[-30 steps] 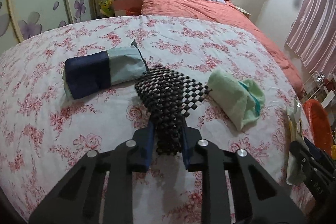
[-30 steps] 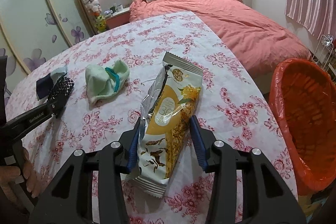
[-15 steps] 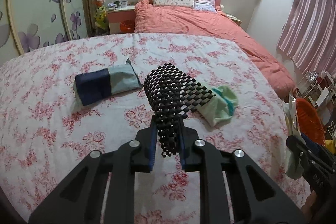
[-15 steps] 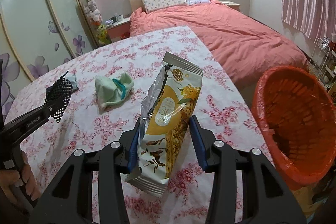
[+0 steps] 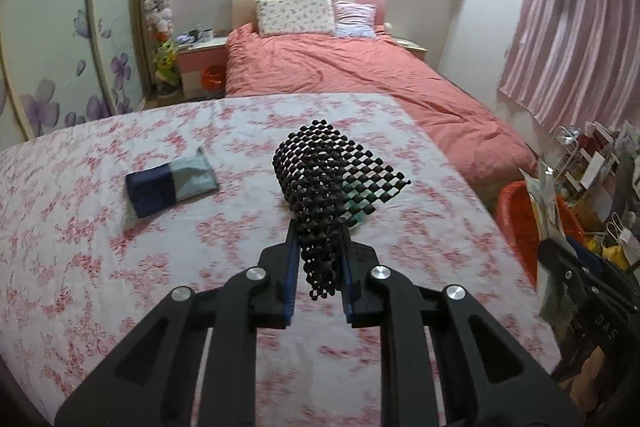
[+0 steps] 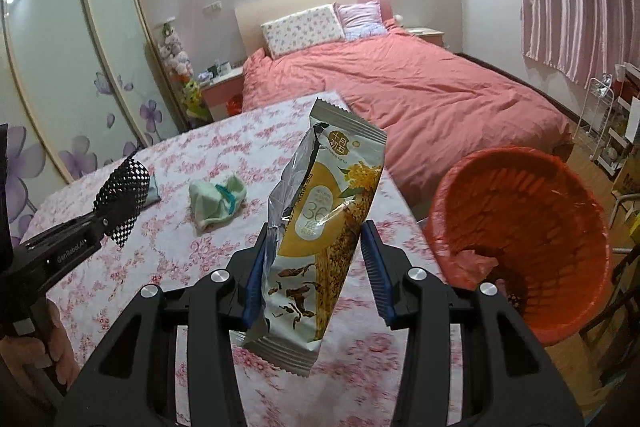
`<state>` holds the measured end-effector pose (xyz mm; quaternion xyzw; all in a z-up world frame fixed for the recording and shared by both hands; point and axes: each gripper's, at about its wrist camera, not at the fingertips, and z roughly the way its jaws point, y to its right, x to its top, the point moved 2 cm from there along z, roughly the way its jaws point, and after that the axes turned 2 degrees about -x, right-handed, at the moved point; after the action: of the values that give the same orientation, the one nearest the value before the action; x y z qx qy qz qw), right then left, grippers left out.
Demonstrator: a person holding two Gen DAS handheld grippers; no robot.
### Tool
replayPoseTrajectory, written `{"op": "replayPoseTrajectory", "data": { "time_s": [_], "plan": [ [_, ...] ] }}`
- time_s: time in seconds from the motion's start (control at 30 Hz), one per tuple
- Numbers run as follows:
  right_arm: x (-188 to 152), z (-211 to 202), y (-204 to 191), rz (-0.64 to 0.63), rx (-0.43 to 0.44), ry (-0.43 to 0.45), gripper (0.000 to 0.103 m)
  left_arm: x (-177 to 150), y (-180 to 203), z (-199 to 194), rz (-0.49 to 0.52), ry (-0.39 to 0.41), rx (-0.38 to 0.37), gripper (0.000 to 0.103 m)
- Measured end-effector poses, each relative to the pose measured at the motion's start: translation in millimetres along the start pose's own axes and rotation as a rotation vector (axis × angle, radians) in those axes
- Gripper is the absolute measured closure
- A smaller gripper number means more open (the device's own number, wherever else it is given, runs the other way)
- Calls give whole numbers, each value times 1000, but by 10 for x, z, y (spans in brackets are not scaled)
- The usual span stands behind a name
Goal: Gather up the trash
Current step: 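Grasp the black mesh pad with the left tool while the right tool holds the wrapper, then carry the wrapper and mesh pad to the orange basket while both tools open to drop them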
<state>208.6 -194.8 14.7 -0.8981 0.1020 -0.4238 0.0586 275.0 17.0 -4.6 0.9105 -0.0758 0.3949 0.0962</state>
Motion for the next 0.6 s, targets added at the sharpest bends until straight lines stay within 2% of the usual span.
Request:
{"op": "replayPoseTrajectory", "data": {
  "time_s": [0.6],
  "plan": [
    [65,-341,697,84,-111,113,58,-27,1108,-162,122,21,-177,85]
  ]
}}
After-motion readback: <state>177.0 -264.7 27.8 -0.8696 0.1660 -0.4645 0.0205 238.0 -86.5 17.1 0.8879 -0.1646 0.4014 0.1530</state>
